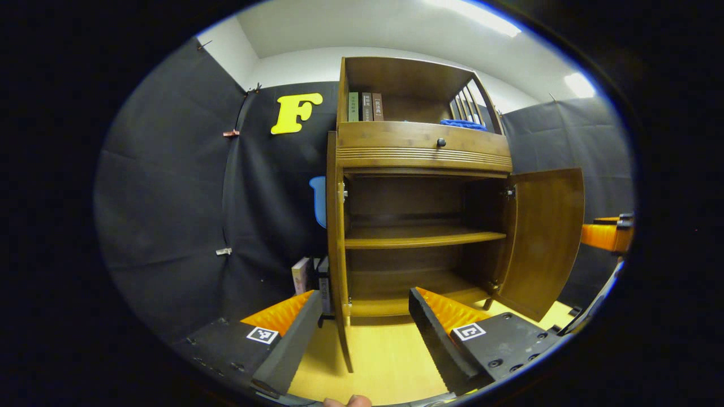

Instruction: Open the right door of the double-door shoe cabinet with the right hand, and open the left door with the left hand.

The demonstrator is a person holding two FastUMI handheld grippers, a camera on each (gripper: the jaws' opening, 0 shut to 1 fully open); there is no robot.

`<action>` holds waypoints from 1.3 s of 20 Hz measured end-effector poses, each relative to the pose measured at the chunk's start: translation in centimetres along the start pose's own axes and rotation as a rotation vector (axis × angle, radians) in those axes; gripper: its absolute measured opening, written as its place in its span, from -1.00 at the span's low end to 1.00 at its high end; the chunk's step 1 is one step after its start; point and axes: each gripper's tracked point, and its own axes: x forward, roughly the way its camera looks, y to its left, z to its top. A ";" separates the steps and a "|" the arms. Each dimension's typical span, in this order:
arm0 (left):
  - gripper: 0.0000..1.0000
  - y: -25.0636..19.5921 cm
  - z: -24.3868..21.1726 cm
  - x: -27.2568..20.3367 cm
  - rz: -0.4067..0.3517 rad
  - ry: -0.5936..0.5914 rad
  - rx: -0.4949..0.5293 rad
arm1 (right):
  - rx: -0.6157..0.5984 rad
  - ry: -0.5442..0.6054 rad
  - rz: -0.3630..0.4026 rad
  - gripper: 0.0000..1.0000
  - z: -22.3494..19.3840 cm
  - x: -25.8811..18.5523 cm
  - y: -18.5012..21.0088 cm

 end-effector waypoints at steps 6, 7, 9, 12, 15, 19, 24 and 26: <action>0.96 -1.6 3.1 -0.6 0.016 -0.036 -0.043 | -0.001 -0.026 0.044 0.92 1.3 0.2 1.2; 0.96 -1.9 3.3 -0.6 0.017 -0.039 -0.037 | -0.001 -0.030 0.053 0.92 1.5 0.4 1.2; 0.96 -2.1 3.8 -0.7 0.029 -0.039 -0.020 | 0.003 -0.020 0.063 0.95 1.6 0.9 1.1; 0.96 -3.2 4.0 -0.9 0.027 -0.035 -0.003 | 0.015 -0.028 0.065 0.95 1.7 1.2 0.4; 0.96 -4.0 4.2 -1.1 0.028 -0.037 -0.001 | 0.026 -0.023 0.071 0.96 1.6 1.5 0.2; 0.96 -5.0 4.5 -1.4 0.016 -0.039 0.027 | 0.021 -0.020 0.075 0.95 1.6 1.7 -0.2; 1.00 -5.9 4.3 -1.5 -0.013 -0.034 0.010 | 0.006 -0.023 0.086 0.94 1.8 1.7 0.4; 0.96 -6.2 4.0 -1.4 -0.025 -0.023 0.013 | -0.008 -0.029 0.070 0.94 1.9 1.7 0.2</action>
